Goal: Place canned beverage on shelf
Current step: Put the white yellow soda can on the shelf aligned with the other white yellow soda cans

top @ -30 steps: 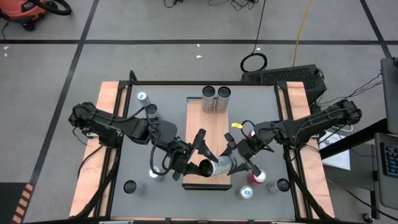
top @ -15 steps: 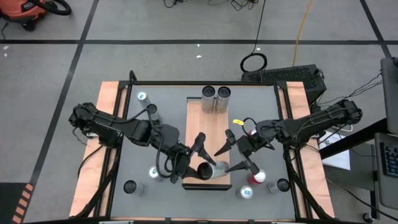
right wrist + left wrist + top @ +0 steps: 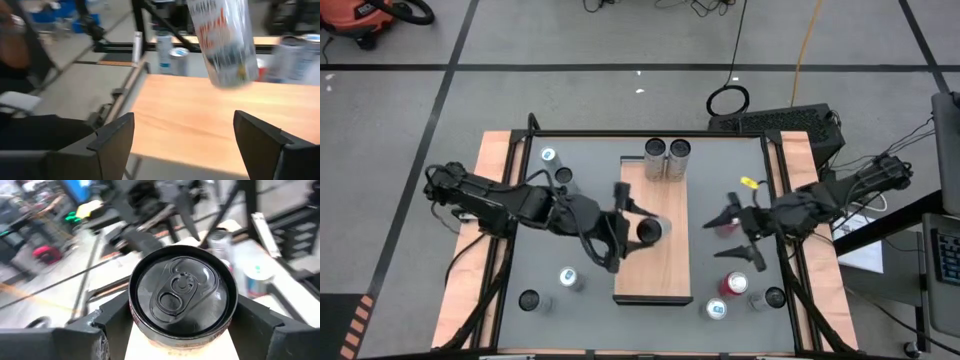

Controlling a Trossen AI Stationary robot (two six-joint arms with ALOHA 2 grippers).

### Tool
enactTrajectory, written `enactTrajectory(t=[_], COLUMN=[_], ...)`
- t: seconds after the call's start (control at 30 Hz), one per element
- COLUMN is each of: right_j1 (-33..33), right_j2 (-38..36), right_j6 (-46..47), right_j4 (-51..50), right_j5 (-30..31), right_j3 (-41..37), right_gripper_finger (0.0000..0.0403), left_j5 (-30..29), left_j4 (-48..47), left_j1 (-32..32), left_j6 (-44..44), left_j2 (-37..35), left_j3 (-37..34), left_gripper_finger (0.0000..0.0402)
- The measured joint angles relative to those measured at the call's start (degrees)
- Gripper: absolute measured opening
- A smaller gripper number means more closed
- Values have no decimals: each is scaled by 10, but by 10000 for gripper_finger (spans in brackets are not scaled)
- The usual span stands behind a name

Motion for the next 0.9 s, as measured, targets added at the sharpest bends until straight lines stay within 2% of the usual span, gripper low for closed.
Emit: enactTrajectory(t=[0.17,0.43,0.73,0.9], right_j1=[45,85,111,124], right_j2=[-13,25,57,62], right_j6=[7,8,20,37], right_j4=[-58,-84,-83,-83], right_j5=[73,90,91,98], right_j3=[0,-1,-1,-1], right_gripper_finger=[286,286,286,286], left_j5=[-48,-51,11,14], left_j4=[-10,-63,-101,-158], left_j1=[18,71,122,124], left_j6=[-52,-109,-131,-130], left_j2=[-17,-26,-28,-37], left_j3=[1,1,1,1], left_gripper_finger=[265,265,265,265])
